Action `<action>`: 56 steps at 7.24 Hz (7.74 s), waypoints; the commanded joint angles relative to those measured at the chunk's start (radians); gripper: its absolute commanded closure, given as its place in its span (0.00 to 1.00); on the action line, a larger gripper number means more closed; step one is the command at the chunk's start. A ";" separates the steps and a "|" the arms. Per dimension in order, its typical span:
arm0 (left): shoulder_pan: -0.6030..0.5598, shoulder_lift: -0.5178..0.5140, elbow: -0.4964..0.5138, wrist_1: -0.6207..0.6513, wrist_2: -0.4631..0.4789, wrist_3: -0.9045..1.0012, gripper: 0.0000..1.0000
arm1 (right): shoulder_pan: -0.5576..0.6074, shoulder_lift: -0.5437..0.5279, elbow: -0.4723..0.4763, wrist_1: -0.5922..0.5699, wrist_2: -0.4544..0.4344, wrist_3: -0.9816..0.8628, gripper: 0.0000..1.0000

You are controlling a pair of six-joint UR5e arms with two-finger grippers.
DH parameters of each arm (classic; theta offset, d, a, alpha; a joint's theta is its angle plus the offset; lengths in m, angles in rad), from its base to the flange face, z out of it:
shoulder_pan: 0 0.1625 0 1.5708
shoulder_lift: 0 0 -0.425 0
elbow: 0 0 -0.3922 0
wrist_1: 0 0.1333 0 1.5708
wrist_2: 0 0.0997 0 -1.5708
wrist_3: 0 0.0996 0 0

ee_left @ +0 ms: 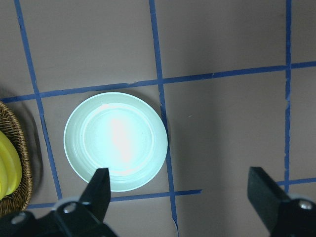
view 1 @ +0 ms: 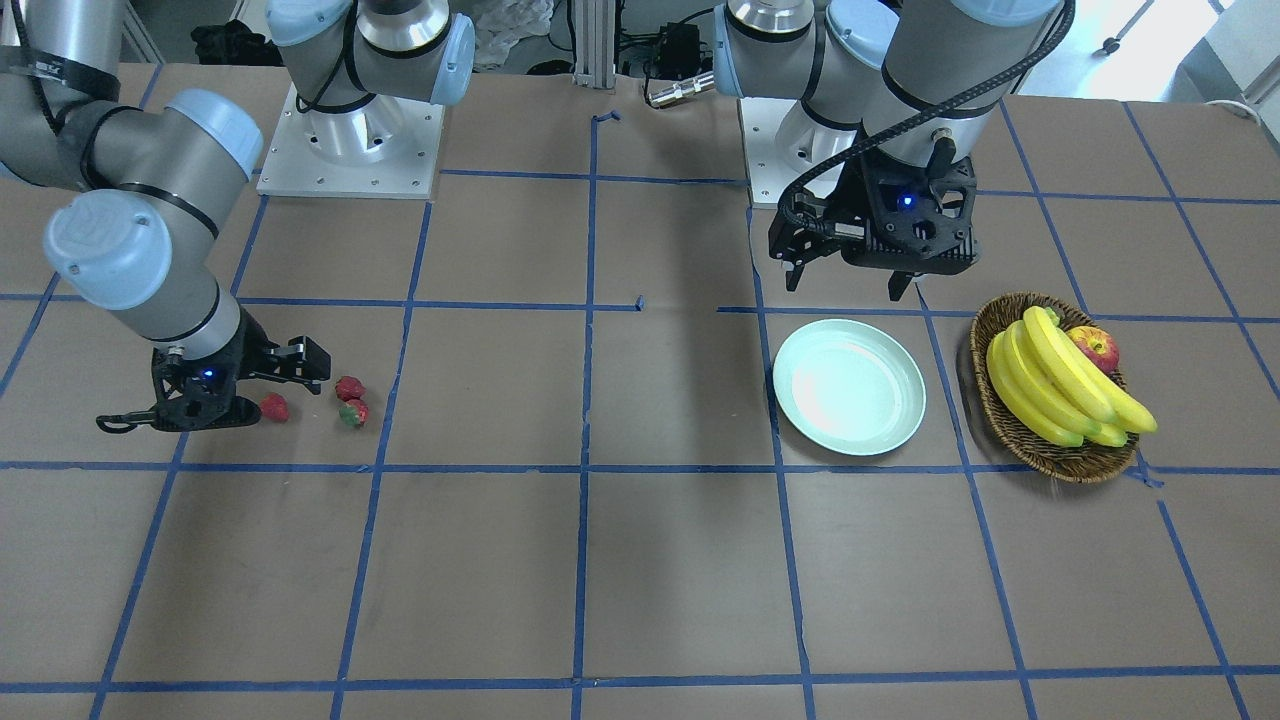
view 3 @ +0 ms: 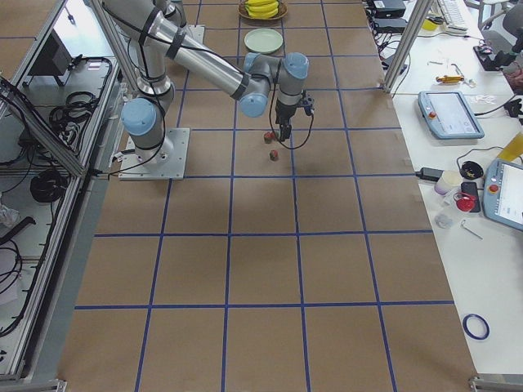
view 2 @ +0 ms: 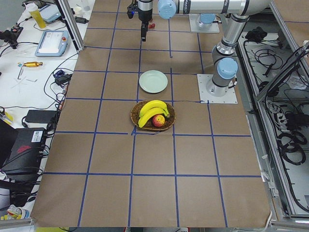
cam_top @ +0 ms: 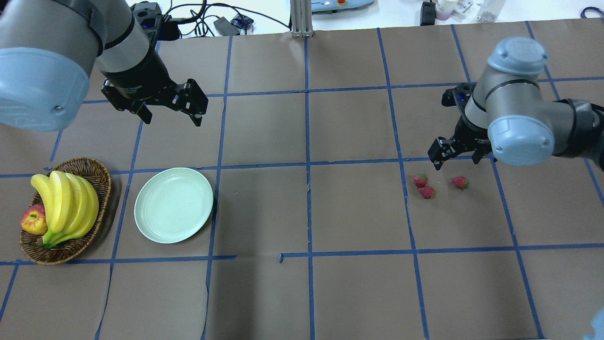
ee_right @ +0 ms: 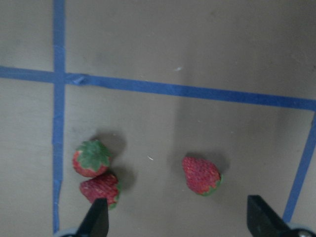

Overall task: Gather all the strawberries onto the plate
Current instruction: 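Lower the right gripper onto the lone strawberry and close on it, then carry the strawberry toward the plate and release it mid-table, then return the right gripper to the paired strawberries and grasp one, then carry the strawberry toward the plate and release it on the table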

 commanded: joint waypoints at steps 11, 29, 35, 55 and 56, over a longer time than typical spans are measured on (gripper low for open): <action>-0.001 0.004 -0.009 0.001 -0.009 -0.002 0.00 | -0.047 0.038 0.103 -0.292 0.012 -0.019 1.00; -0.001 0.008 -0.010 0.001 -0.007 -0.002 0.00 | 0.670 0.227 -0.198 -0.221 0.054 0.941 0.00; -0.001 0.006 -0.013 0.001 -0.006 -0.002 0.00 | 0.210 0.074 -0.060 -0.129 0.035 0.364 0.00; -0.001 0.008 -0.018 0.001 -0.007 -0.002 0.00 | 0.746 0.254 -0.268 -0.212 0.083 1.074 1.00; -0.001 0.008 -0.018 0.001 -0.007 -0.002 0.00 | 0.751 0.300 -0.282 -0.225 0.084 1.094 1.00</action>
